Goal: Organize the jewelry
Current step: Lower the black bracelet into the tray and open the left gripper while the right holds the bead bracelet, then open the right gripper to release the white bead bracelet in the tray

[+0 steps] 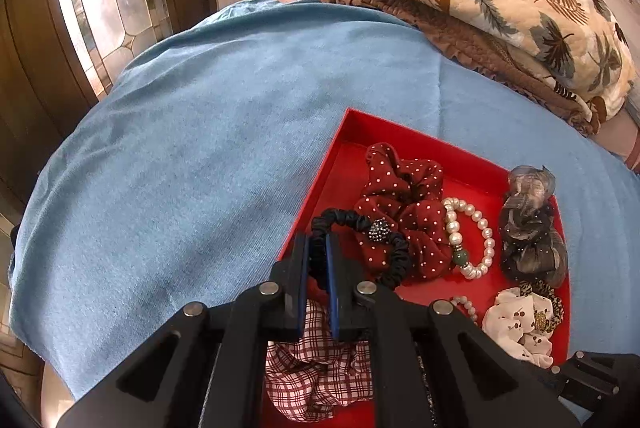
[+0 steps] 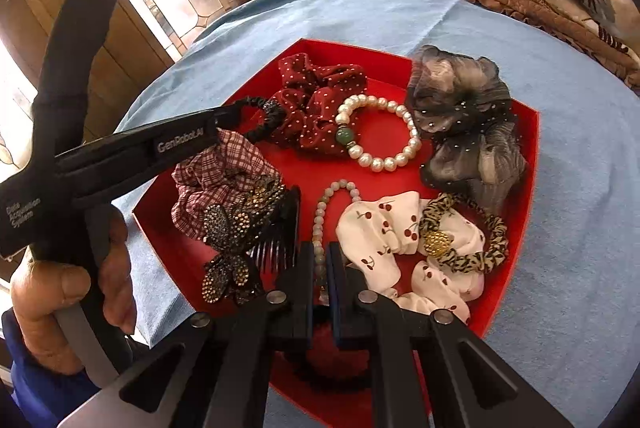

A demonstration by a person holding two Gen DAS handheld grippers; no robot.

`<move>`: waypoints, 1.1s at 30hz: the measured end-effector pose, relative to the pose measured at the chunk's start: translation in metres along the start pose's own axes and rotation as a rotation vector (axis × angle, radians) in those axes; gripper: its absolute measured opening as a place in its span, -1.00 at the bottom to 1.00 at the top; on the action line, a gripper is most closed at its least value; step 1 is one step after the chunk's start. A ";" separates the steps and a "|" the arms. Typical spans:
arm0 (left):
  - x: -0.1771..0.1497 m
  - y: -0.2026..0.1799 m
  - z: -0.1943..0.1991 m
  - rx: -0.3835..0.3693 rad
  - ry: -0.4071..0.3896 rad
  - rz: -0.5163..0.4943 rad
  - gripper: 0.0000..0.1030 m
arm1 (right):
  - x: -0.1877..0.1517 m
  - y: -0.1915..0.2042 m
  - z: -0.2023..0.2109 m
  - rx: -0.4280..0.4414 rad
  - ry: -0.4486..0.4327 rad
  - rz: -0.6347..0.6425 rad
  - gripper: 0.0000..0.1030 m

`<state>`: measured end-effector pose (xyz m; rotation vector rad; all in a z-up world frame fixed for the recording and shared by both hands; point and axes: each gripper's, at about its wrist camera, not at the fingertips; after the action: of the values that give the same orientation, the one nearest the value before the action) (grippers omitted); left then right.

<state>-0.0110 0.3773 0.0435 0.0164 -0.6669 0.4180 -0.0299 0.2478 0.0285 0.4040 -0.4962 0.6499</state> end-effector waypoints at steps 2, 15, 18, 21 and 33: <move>-0.001 -0.002 0.002 0.010 -0.012 -0.011 -0.84 | 0.000 -0.001 0.003 -0.006 -0.009 -0.002 -0.86; -0.010 -0.006 0.018 0.024 -0.068 -0.051 -0.48 | -0.005 -0.001 0.022 -0.057 -0.061 0.000 -0.86; -0.011 -0.005 0.024 0.020 -0.095 -0.043 -0.14 | -0.006 -0.002 0.024 -0.071 -0.065 -0.009 -0.78; -0.011 -0.002 0.031 0.019 -0.122 -0.031 0.02 | -0.009 -0.005 0.029 -0.079 -0.081 -0.027 -0.20; -0.012 0.008 0.051 0.059 -0.213 0.025 0.54 | -0.029 -0.009 0.048 -0.132 -0.104 -0.060 0.08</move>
<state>-0.0530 0.3728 0.0754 0.1098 -0.8647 0.4637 -0.0592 0.2036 0.0494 0.3274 -0.6198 0.5363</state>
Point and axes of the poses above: each gripper's, at about its wrist camera, not at the fingertips, and z roughly against the way its jaws point, y to its left, x to its top, and after that the axes turned 10 degrees about z, right-handed
